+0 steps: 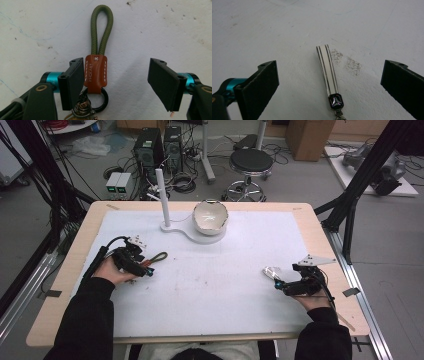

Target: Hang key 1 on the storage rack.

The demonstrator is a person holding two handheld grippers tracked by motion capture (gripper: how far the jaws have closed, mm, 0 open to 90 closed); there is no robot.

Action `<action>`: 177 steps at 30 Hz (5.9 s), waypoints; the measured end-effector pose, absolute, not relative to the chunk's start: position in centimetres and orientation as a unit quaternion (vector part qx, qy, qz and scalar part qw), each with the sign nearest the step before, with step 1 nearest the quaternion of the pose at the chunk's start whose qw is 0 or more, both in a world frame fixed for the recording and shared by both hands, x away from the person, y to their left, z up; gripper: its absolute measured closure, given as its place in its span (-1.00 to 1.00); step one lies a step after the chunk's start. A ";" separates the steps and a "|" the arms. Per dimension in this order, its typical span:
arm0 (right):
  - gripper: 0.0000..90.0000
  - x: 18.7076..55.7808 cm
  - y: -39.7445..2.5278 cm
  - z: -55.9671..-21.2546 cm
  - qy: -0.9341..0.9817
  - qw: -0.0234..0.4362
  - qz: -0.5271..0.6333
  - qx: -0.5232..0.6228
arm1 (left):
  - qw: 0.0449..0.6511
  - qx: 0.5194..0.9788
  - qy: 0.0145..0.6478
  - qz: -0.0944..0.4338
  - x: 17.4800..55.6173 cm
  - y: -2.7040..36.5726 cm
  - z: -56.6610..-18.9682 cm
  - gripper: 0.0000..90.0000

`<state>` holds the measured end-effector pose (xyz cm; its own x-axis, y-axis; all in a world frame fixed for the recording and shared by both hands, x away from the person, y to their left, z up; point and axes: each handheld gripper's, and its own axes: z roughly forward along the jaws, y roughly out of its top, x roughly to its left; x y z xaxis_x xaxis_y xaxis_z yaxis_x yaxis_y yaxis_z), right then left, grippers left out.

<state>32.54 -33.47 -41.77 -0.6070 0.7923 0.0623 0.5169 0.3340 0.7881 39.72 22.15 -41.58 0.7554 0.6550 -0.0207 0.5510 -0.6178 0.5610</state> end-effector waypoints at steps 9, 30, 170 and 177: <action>-0.98 32.4 -33.7 -41.7 0.798 0.173 0.406 0.412 | 0.278 0.892 0.345 0.090 40.1 22.6 -41.9 -0.04; -0.98 32.3 -33.9 -41.7 0.796 0.176 0.406 0.412 | 0.271 0.887 0.361 0.096 40.9 23.3 -42.4 0.58; -0.98 32.1 -34.0 -41.7 0.804 0.186 0.389 0.410 | 0.376 0.785 0.475 0.128 51.4 24.9 -33.1 0.60; -0.98 32.2 -33.8 -41.8 0.807 0.186 0.386 0.407 | 0.372 0.787 0.475 0.132 51.9 24.7 -33.8 0.59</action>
